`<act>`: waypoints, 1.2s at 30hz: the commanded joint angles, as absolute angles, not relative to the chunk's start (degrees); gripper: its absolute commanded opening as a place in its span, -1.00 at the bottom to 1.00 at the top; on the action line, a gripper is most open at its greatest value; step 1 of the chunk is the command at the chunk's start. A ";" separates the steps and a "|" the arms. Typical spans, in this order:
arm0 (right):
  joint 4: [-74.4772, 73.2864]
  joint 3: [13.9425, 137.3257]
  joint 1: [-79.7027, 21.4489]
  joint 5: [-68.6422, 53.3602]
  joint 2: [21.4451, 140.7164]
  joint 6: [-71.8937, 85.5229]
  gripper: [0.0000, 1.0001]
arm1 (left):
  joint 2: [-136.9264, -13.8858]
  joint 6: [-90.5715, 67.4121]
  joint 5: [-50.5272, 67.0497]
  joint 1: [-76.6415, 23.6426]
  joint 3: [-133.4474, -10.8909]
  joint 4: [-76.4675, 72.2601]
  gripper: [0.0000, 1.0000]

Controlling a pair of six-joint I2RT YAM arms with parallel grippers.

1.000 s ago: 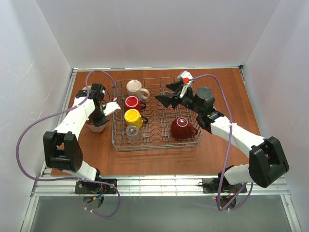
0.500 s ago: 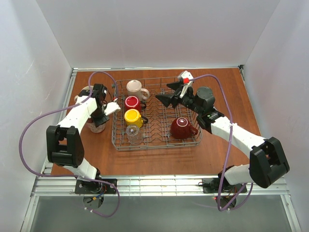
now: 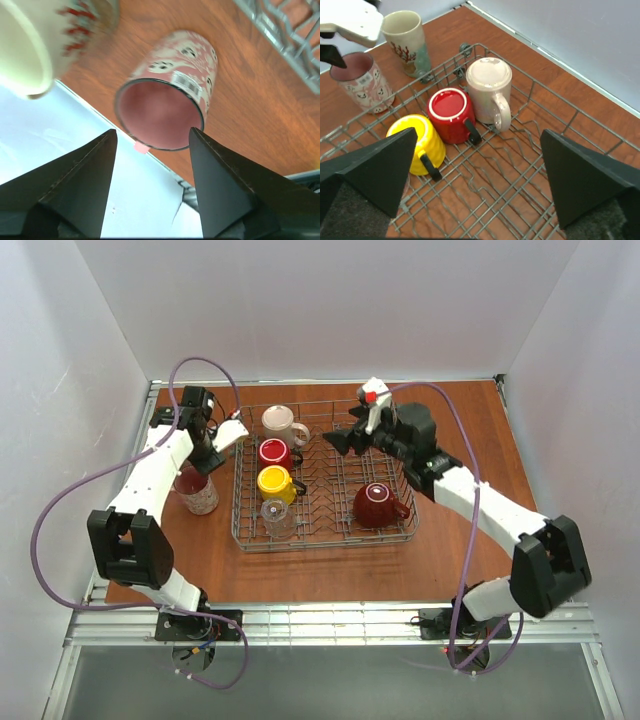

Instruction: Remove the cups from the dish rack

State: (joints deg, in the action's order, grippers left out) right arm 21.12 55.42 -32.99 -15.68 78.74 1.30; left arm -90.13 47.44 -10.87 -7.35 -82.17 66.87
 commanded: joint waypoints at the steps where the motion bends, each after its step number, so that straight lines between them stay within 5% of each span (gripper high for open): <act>1: 8.73 69.20 -32.17 -17.83 84.18 -6.14 0.84 | -86.14 46.06 -7.04 -7.73 -86.56 68.47 0.11; 4: 0.09 77.32 -32.17 -16.97 90.08 -9.13 0.60 | -84.91 42.64 -2.74 -7.73 -89.90 66.98 0.13; 11: -15.35 79.10 -31.90 -7.69 87.81 -14.41 0.58 | -82.18 36.83 10.94 -7.82 -94.12 64.34 0.16; 18: -26.89 63.39 -31.82 -3.86 74.37 -33.11 0.55 | -82.44 33.84 25.91 -8.78 -93.26 63.20 0.20; 26: -31.63 52.21 -29.19 -8.08 61.61 -50.26 0.60 | -83.15 32.60 26.81 -10.72 -91.94 61.79 0.20; 28: -32.87 53.17 -26.99 -10.01 63.27 -52.29 0.53 | -82.45 32.96 26.54 -10.90 -91.32 61.52 0.20; 31: -33.05 54.22 -26.28 -10.81 66.79 -53.00 0.12 | -81.83 33.31 26.02 -10.99 -90.36 60.74 0.20; 36: -35.33 55.63 -25.66 -10.11 72.33 -53.35 0.16 | -80.42 34.45 25.49 -11.07 -89.21 60.38 0.20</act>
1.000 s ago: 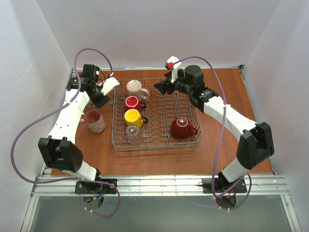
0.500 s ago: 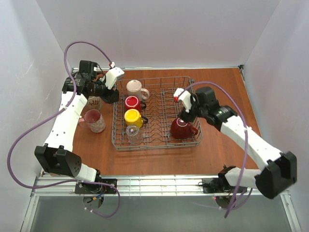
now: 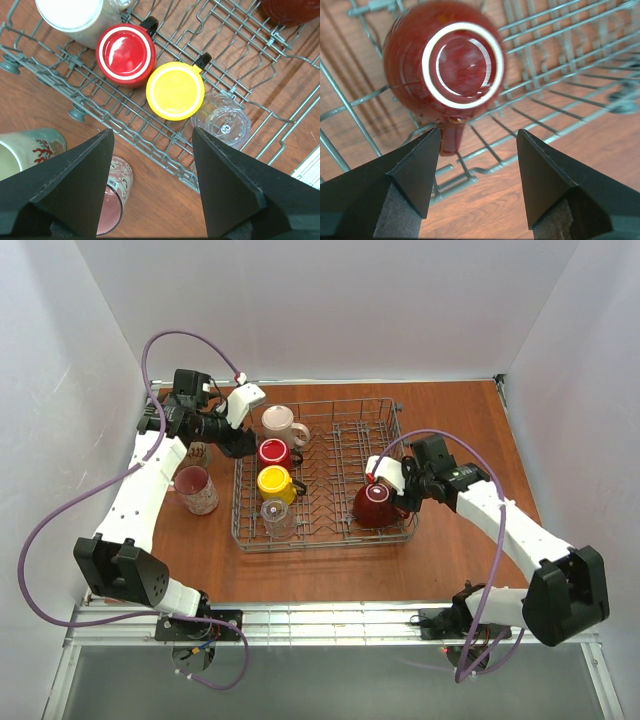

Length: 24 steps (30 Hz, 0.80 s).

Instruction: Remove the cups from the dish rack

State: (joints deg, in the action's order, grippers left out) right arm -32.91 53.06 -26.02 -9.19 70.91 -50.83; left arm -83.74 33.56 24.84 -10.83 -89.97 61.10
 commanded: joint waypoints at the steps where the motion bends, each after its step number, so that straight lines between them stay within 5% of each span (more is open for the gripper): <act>1: -35.51 55.63 -25.66 -10.46 72.42 -53.35 0.17 | -80.25 34.63 25.40 -11.07 -89.03 60.38 0.20; 24: -35.07 55.37 -24.61 -8.17 82.26 -55.28 0.10 | -80.51 34.98 26.10 -11.16 -88.24 58.98 0.20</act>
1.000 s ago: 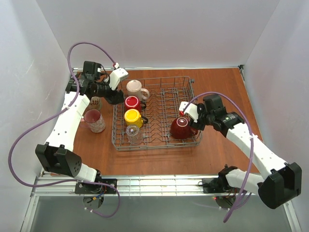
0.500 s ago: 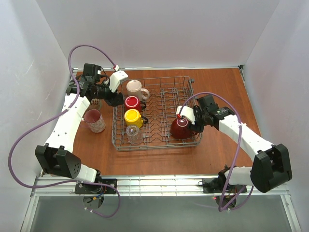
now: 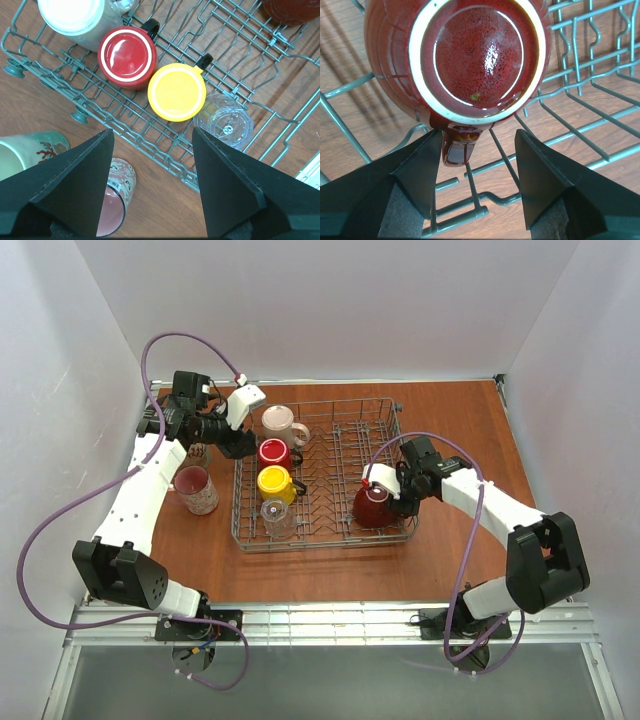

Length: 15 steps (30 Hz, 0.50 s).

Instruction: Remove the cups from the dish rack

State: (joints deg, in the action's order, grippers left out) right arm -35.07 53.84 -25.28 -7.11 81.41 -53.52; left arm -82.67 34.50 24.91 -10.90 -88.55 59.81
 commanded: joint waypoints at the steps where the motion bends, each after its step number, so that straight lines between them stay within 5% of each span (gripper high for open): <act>1: -34.98 55.20 -24.52 -8.61 82.53 -55.37 0.08 | -80.59 35.07 26.10 -11.16 -88.16 58.97 0.20; 15: -33.93 53.61 -24.17 -10.63 83.41 -55.20 -0.26 | -79.89 35.51 25.58 -11.16 -87.80 58.80 0.19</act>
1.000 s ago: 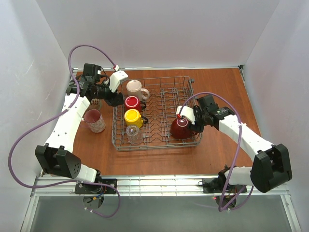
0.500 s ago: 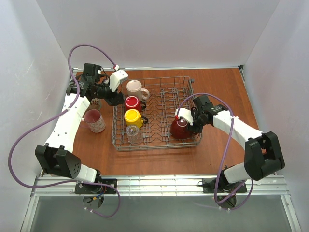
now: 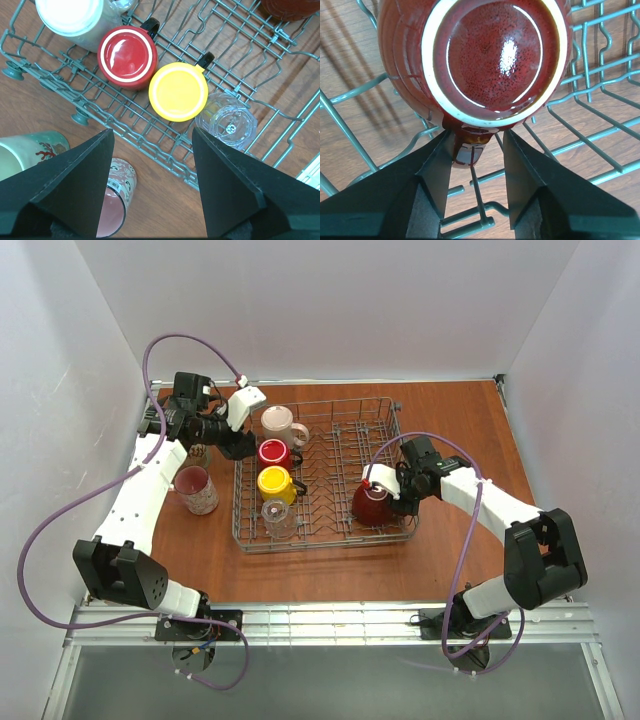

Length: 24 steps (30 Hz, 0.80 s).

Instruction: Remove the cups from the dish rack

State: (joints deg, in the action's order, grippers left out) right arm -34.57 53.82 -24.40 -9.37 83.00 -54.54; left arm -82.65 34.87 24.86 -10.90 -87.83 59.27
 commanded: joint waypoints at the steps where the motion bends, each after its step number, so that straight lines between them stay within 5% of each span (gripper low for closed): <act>1: -33.75 53.44 -24.17 -10.90 83.41 -55.20 -0.26 | -79.72 35.51 25.58 -11.16 -87.80 58.80 0.19; 8: -33.57 52.65 -24.08 -12.22 82.88 -54.23 -0.69 | -79.63 35.68 25.66 -11.16 -87.54 58.27 0.20; 10: -33.57 52.91 -24.08 -11.95 82.44 -54.14 -0.97 | -79.63 35.68 25.58 -11.16 -87.54 58.18 0.20; 24: -29.72 55.28 -24.17 -14.06 73.76 -51.77 -0.97 | -80.16 33.32 28.74 -11.25 -88.68 57.57 0.18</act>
